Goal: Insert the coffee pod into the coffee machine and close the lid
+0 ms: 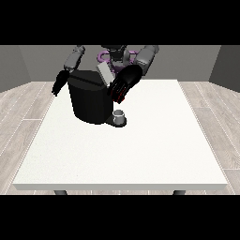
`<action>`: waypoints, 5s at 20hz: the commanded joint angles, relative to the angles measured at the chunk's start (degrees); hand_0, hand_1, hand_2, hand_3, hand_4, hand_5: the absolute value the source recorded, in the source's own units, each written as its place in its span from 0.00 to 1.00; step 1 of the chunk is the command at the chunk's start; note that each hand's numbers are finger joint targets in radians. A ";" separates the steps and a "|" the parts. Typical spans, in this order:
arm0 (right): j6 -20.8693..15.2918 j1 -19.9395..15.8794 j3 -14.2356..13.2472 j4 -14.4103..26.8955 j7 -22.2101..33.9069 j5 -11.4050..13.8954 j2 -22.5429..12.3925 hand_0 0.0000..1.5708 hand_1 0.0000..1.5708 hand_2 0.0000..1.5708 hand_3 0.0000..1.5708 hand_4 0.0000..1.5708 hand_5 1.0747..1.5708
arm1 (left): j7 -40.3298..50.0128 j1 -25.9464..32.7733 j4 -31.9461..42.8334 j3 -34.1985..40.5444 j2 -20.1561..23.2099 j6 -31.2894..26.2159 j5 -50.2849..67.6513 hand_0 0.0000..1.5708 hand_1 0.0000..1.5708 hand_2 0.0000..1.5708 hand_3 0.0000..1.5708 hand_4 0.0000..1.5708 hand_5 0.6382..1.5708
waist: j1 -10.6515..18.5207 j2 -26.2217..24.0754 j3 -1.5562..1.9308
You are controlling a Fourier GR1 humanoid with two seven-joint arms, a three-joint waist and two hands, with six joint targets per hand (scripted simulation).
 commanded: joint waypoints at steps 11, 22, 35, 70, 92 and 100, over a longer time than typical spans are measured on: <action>1.06 10.93 -2.95 7.37 -4.13 -2.18 -0.24 0.00 0.00 0.00 0.00 0.00 1.00 | 3.21 13.11 -1.66 -2.41 -10.89 -2.20 1.04 0.00 0.00 0.05 0.00 0.00 1.00 | 9.86 -15.76 -0.17; 2.06 20.19 -5.06 7.29 -3.73 -4.61 -0.54 0.00 0.00 0.00 0.00 0.00 1.00 | -1.94 29.25 -0.22 19.52 -26.37 -4.42 29.02 0.00 0.00 0.00 0.00 0.04 1.00 | 19.99 -32.38 -0.30; 12.27 13.00 -1.13 -1.99 1.52 -7.26 -4.07 0.00 0.00 0.00 0.00 0.07 1.00 | 0.62 44.07 -3.03 16.51 -28.41 -7.30 31.20 0.00 0.00 0.00 0.00 0.26 1.00 | 25.90 -40.74 -0.21; 14.46 -9.01 -5.93 16.79 1.19 -13.20 -5.38 0.00 0.00 0.00 0.00 0.00 1.00 | 9.76 61.30 -44.48 1.91 -28.83 -2.49 45.81 0.00 0.00 0.00 0.00 0.24 1.00 | 28.88 -21.45 -0.19; 11.05 -20.92 -0.43 15.76 2.24 -6.87 -2.71 0.00 0.00 0.00 0.00 0.00 1.00 | 13.99 57.41 -46.60 0.37 -26.60 -2.45 45.82 0.00 0.00 0.00 0.00 0.21 1.00 | 33.11 -15.28 -0.18; 10.05 -27.37 2.21 13.12 8.10 -1.85 -4.84 0.00 0.00 0.00 0.00 0.14 1.00 | 11.72 55.17 -44.14 0.21 -26.14 -4.08 46.45 0.00 0.00 0.00 0.00 0.23 1.00 | 36.62 -13.47 -0.25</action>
